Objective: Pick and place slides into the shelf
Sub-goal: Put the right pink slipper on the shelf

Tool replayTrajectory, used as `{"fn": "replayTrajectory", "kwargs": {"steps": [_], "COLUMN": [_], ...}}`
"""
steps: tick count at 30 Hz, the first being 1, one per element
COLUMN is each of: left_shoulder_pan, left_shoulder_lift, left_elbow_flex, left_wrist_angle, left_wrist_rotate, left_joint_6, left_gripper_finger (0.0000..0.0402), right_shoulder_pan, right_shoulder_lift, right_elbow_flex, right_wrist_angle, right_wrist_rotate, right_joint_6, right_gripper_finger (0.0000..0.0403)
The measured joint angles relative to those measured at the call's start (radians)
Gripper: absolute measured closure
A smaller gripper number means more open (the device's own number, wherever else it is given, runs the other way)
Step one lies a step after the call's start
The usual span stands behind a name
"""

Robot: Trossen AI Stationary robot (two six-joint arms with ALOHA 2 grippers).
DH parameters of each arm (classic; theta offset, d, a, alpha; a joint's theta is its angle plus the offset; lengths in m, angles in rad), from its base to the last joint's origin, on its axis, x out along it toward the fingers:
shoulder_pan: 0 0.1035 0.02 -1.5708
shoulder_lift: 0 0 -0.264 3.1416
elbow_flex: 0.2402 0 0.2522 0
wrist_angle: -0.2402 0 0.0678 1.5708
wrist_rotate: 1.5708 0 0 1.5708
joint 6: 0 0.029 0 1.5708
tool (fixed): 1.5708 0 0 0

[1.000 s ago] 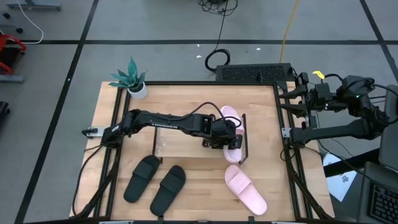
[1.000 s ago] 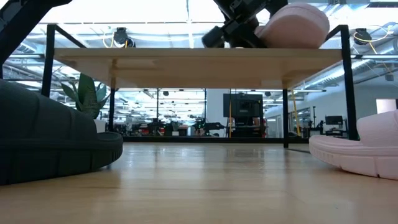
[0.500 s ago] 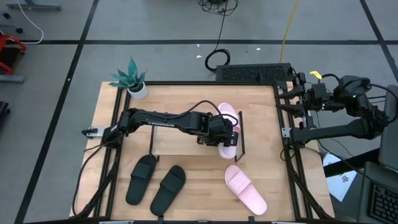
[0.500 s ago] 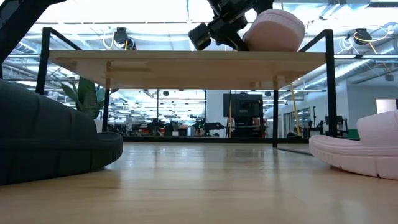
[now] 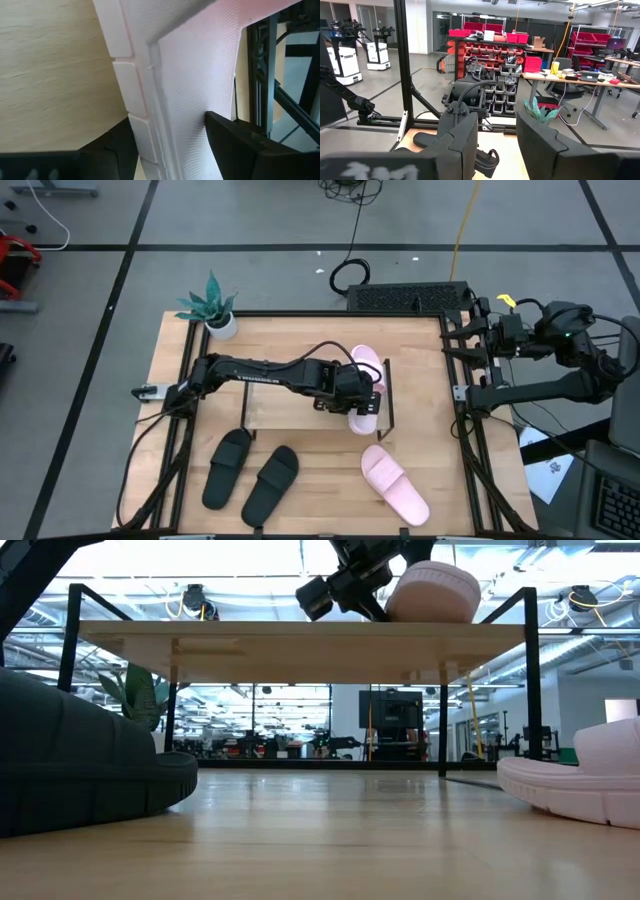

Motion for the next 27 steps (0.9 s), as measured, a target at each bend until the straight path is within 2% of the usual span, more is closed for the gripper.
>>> {"fn": "replayTrajectory", "kwargs": {"steps": [15, 27], "left_shoulder_pan": [-0.004, 0.001], "left_shoulder_lift": [-0.001, -0.002], "left_elbow_flex": [0.001, 0.002], "left_wrist_angle": [-0.002, -0.003], "left_wrist_rotate": [-0.051, -0.049], "left_joint_6": [-0.030, -0.033], "left_gripper_finger": [0.0190, 0.0190], "right_shoulder_pan": [0.000, 0.000], "right_shoulder_lift": [0.000, 0.000], "right_elbow_flex": [0.000, 0.000], "right_wrist_angle": [0.000, -0.001], "right_wrist_rotate": [0.000, 0.000], "right_joint_6": [-0.003, -0.003], "right_gripper_finger": [0.0277, 0.0277]}}
